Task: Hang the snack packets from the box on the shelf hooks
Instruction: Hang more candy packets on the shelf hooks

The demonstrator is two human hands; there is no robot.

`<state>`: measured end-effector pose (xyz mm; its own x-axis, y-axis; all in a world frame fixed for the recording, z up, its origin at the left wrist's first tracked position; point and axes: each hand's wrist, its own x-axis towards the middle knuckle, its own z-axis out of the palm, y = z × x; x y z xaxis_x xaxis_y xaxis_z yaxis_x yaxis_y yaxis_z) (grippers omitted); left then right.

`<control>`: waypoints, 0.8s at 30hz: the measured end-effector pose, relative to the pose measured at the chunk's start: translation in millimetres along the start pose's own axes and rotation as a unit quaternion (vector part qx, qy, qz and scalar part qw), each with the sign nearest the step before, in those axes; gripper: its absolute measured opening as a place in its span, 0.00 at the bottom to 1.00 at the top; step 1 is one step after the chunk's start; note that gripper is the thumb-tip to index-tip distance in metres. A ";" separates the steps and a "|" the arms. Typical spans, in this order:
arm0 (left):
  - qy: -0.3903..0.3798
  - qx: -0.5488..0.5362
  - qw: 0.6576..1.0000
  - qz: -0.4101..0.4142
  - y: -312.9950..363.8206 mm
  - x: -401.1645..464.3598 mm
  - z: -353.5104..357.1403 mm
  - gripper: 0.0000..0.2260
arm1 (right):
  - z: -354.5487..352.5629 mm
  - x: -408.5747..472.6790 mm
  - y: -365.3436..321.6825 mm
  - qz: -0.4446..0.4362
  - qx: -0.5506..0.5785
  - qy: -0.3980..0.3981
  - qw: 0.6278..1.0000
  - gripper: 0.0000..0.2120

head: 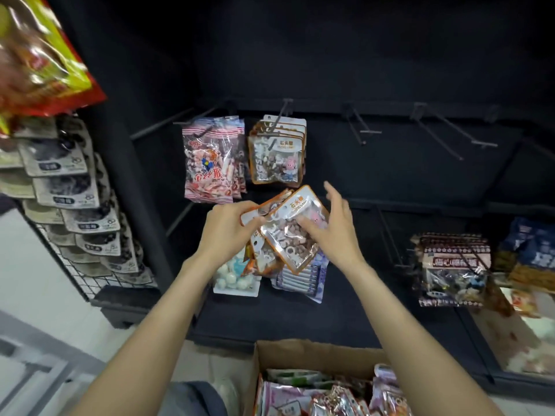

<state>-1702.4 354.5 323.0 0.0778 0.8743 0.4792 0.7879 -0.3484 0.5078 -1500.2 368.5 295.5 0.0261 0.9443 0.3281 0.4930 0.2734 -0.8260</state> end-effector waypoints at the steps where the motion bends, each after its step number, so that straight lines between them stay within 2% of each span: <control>1: -0.006 -0.004 1.000 0.007 -1.9 6.1 -2.6 0.10 | -0.7 10.5 -6.9 -0.038 0.001 -0.005 0.999 0.38; 4: -0.002 -0.037 0.999 0.030 -8.6 21.6 -11.2 0.14 | -2.1 36.8 -22.3 -0.123 0.005 -0.032 0.992 0.27; 7: -0.006 -0.075 0.997 0.036 -16.1 36.0 -16.3 0.13 | 2.9 59.6 -29.1 -0.182 -0.019 0.011 0.983 0.15; 9: -0.013 -0.086 0.996 0.017 -22.0 47.1 -17.8 0.08 | 8.9 70.9 -34.0 -0.198 -0.039 0.053 0.978 0.15; 13: -0.008 -0.083 0.996 -0.034 -31.6 59.7 -21.0 0.10 | 22.2 81.2 -39.4 -0.198 -0.055 0.098 0.974 0.17; 18: 0.077 -0.079 0.992 -0.060 -36.5 65.2 -24.3 0.11 | 33.5 86.6 -40.6 -0.208 -0.032 0.147 0.967 0.13; 24: 0.130 -0.049 0.990 -0.030 -36.2 65.1 -23.4 0.11 | 40.1 95.4 -40.3 -0.197 -0.022 0.112 0.974 0.14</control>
<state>-1740.2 416.1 352.5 -0.1371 0.7820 0.6080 0.7227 -0.3408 0.6013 -1552.5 454.8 341.7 0.0133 0.7024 0.7117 0.5400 0.5940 -0.5963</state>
